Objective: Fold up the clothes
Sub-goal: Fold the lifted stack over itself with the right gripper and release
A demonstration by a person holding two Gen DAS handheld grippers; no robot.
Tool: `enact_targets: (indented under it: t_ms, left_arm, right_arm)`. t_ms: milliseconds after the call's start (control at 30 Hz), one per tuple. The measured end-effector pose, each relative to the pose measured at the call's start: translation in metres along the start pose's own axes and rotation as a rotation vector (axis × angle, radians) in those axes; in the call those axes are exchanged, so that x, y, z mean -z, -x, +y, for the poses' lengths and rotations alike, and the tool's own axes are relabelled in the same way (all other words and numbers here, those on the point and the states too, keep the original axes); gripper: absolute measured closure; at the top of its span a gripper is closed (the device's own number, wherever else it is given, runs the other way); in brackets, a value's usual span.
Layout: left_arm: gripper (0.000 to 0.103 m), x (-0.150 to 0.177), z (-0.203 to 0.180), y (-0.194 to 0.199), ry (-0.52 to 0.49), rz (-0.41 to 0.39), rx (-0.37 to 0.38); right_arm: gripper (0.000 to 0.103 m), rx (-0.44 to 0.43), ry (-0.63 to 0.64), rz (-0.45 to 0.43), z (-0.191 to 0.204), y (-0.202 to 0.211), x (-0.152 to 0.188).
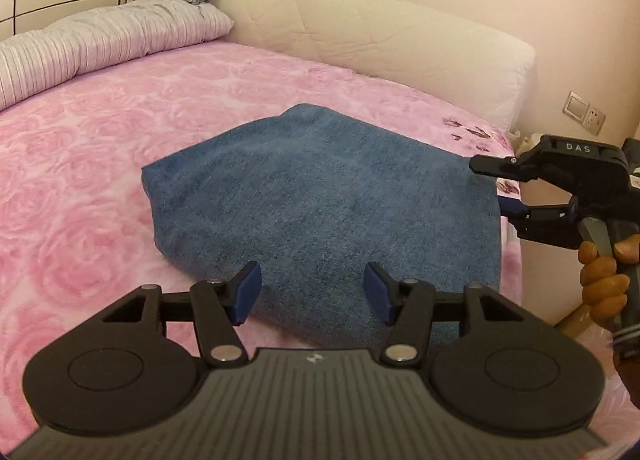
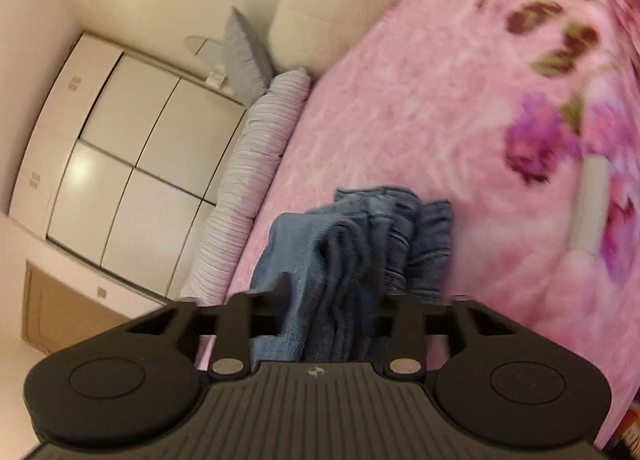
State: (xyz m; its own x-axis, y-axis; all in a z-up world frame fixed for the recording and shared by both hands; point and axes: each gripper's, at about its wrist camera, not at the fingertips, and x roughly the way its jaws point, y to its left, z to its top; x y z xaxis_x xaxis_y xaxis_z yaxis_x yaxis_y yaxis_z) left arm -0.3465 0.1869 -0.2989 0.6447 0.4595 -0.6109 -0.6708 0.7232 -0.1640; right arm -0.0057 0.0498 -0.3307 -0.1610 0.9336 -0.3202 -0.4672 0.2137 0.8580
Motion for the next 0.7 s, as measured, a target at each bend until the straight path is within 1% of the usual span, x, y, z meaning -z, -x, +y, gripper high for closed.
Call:
enact_targets:
  t_ms: [67, 100, 133, 200, 267, 300, 367, 400, 533, 567, 600, 633, 667, 700]
  left_arm:
    - [0.051, 0.001, -0.001, -0.001, 0.0, -0.002, -0.001]
    - [0.051, 0.002, -0.002, -0.001, -0.003, -0.002, -0.001]
    - [0.051, 0.002, -0.003, -0.002, -0.005, -0.003, -0.001]
    - [0.051, -0.002, -0.005, -0.004, -0.003, -0.007, 0.003]
    - [0.051, -0.005, -0.007, -0.004, -0.008, -0.018, 0.003]
    - [0.051, -0.006, -0.007, -0.004, -0.013, -0.023, 0.003]
    - [0.051, -0.007, -0.007, -0.007, -0.021, -0.021, -0.003]
    - [0.052, -0.007, -0.006, -0.009, -0.023, -0.018, -0.006]
    - [0.053, -0.005, -0.003, -0.017, -0.027, 0.001, -0.005]
    - [0.053, -0.004, -0.002, -0.018, -0.03, 0.0, -0.004]
    - [0.054, -0.004, -0.001, -0.017, -0.031, -0.001, -0.006]
    - [0.055, -0.005, 0.0, -0.018, -0.034, -0.001, -0.016]
    - [0.055, -0.005, 0.001, -0.018, -0.038, -0.002, -0.026]
    - [0.057, -0.006, 0.002, -0.017, -0.045, -0.006, -0.035]
  right_arm:
    - [0.058, 0.041, 0.072, -0.005, 0.011, -0.001, 0.0]
    - [0.076, 0.064, 0.136, -0.019, 0.02, -0.002, 0.002]
    - [0.083, 0.086, 0.201, -0.034, 0.029, -0.002, 0.004]
    - [0.088, 0.086, 0.337, -0.076, 0.05, 0.014, 0.013]
    - [0.09, 0.091, 0.428, -0.114, 0.069, 0.016, 0.017]
    - [0.09, 0.098, 0.447, -0.135, 0.074, 0.021, 0.02]
    - [0.09, 0.134, 0.406, -0.164, 0.068, 0.025, 0.015]
    - [0.09, 0.161, 0.362, -0.157, 0.056, 0.023, 0.011]
    - [0.091, 0.237, 0.179, -0.086, 0.008, 0.002, 0.004]
    - [0.091, 0.233, 0.138, -0.09, 0.001, 0.001, 0.004]
    - [0.091, 0.242, 0.136, -0.089, 0.003, 0.001, 0.004]
    - [0.088, 0.251, 0.138, -0.087, 0.005, 0.002, 0.003]
    - [0.082, 0.261, 0.14, -0.084, 0.008, 0.002, 0.002]
    - [0.067, 0.285, 0.174, -0.093, 0.014, 0.004, 0.001]
